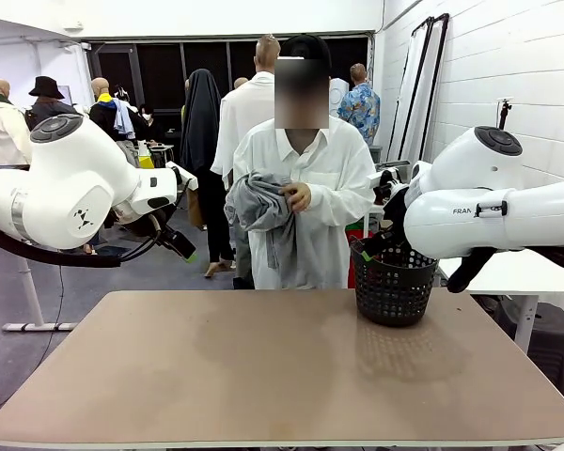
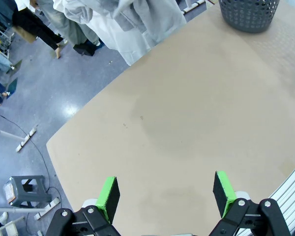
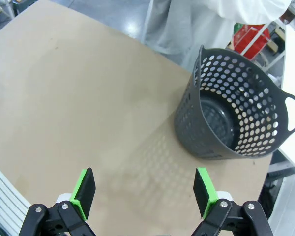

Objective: Fold the training pants.
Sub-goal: Grab both ends of the Training pants handed by a person.

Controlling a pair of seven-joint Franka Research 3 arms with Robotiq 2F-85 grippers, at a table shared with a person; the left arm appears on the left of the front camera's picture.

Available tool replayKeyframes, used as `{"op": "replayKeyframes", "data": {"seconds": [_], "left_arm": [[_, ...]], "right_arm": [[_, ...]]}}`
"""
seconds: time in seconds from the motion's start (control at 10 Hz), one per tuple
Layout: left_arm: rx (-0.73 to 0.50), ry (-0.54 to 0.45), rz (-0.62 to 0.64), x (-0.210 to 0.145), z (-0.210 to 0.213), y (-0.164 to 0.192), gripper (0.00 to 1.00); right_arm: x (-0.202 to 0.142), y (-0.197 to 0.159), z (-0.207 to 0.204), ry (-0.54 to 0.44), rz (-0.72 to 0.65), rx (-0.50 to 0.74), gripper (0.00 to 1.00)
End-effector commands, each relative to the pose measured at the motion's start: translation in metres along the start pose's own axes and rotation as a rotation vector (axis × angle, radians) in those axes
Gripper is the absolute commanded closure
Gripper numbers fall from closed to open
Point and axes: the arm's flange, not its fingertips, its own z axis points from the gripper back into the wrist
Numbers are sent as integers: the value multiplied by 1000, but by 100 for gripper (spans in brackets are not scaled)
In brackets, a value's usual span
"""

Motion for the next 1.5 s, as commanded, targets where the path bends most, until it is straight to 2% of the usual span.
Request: {"op": "replayKeyframes", "data": {"seconds": [0.0,1.4], "left_arm": [[-6,-4,-9,-1,0,1,0],[-6,-4,-9,-1,0,1,0]], "right_arm": [[0,0,0,0,1,0,0],[0,0,0,0,1,0,0]]}}
